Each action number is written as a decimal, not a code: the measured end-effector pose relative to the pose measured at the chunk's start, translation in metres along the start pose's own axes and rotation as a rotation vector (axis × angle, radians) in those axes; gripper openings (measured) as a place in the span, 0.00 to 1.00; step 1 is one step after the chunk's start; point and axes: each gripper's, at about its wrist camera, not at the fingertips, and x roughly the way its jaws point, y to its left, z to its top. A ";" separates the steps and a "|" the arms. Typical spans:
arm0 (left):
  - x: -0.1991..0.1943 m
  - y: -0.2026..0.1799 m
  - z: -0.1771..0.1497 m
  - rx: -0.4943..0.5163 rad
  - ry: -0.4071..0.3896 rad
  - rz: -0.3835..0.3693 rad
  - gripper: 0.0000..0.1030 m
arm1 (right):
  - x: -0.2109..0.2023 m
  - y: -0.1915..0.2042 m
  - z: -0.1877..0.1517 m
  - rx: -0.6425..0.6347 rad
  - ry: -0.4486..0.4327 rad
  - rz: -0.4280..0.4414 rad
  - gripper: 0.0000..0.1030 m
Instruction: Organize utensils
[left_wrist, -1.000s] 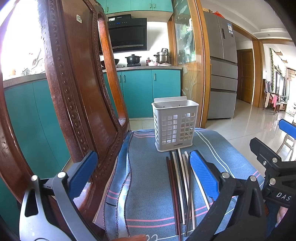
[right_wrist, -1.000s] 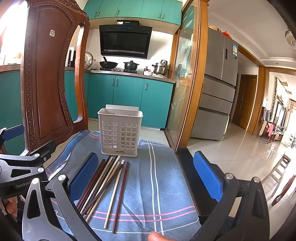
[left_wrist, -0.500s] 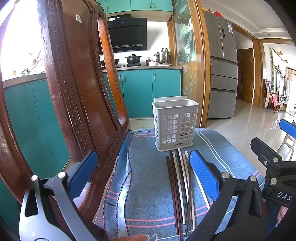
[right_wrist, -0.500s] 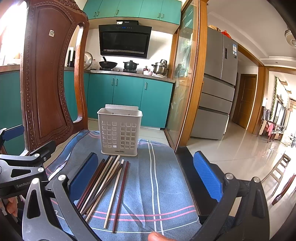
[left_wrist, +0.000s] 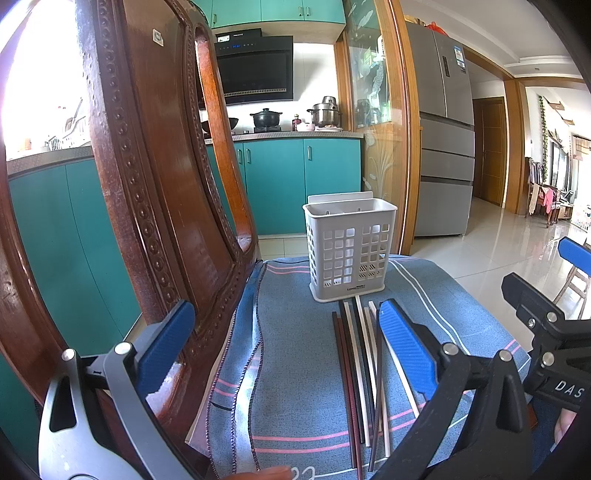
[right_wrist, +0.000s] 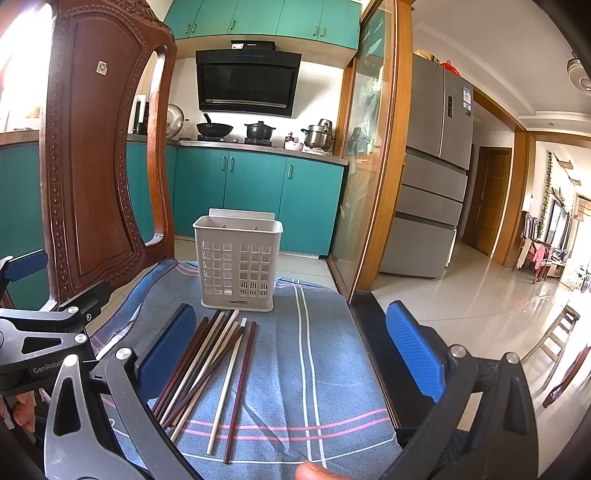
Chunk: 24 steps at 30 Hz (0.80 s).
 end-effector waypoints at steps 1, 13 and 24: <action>0.000 0.000 0.000 0.000 0.000 -0.001 0.97 | 0.000 -0.001 0.000 0.000 0.000 -0.001 0.98; 0.001 0.003 -0.001 -0.002 0.000 -0.002 0.97 | -0.002 -0.002 0.001 0.003 -0.003 0.000 0.98; 0.000 0.003 -0.001 0.000 0.001 -0.001 0.97 | -0.005 -0.004 0.002 0.006 -0.005 -0.004 0.98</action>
